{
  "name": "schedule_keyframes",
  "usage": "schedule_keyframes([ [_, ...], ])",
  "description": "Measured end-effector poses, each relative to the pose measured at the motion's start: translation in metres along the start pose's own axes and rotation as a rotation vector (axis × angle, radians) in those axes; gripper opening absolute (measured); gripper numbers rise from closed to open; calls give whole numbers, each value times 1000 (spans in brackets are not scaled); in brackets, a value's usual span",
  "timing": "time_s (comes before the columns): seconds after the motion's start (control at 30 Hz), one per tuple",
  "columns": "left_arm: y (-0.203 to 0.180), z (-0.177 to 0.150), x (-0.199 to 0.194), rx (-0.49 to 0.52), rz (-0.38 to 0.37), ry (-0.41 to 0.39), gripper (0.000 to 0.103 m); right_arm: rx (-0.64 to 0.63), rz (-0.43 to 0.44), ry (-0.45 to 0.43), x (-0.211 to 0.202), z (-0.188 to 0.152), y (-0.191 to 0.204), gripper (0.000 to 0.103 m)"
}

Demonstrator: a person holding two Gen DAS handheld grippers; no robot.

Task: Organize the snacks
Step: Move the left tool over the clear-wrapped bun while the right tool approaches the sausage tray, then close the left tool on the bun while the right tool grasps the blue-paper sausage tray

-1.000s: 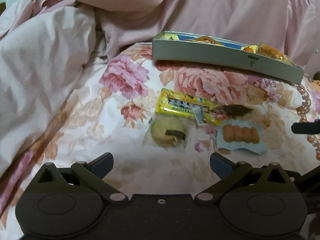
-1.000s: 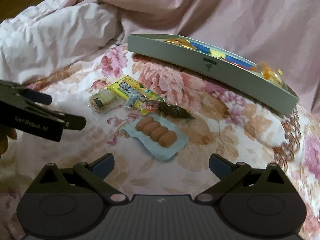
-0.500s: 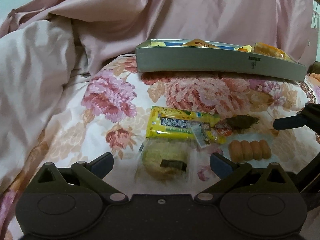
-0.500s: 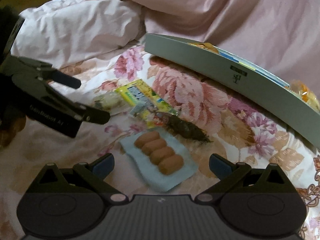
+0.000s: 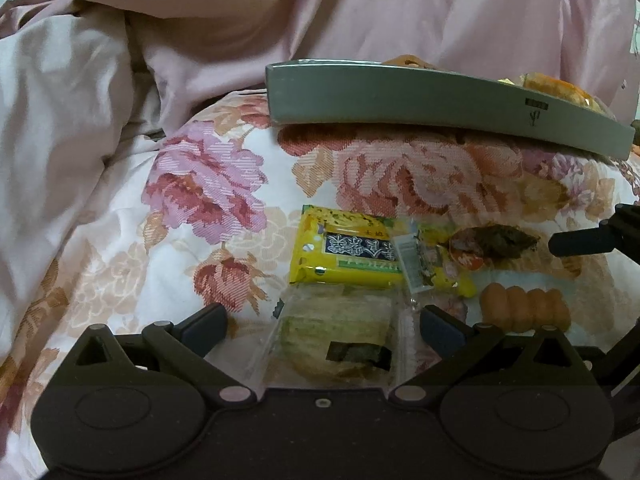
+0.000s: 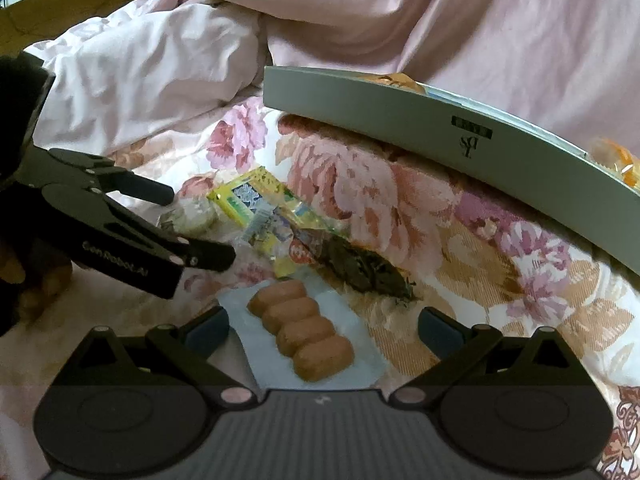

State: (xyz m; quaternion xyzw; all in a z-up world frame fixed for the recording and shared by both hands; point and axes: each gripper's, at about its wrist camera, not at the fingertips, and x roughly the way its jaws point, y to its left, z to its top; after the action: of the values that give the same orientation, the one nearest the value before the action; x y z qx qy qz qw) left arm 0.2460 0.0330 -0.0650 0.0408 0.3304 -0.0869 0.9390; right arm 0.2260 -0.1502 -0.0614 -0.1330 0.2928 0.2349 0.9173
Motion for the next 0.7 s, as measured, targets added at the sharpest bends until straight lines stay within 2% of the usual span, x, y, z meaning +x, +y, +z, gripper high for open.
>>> schedule_keyframes([
  [0.23,0,0,2,3,-4,4,102,-2,18,5,3,0,2,103],
  [0.47,-1,0,2,12,-6,7,102,-41,79,64,6,-3,13,102],
  [0.7,-10,-5,0,19,-68,20,92,-25,88,64,6,-3,10,95],
])
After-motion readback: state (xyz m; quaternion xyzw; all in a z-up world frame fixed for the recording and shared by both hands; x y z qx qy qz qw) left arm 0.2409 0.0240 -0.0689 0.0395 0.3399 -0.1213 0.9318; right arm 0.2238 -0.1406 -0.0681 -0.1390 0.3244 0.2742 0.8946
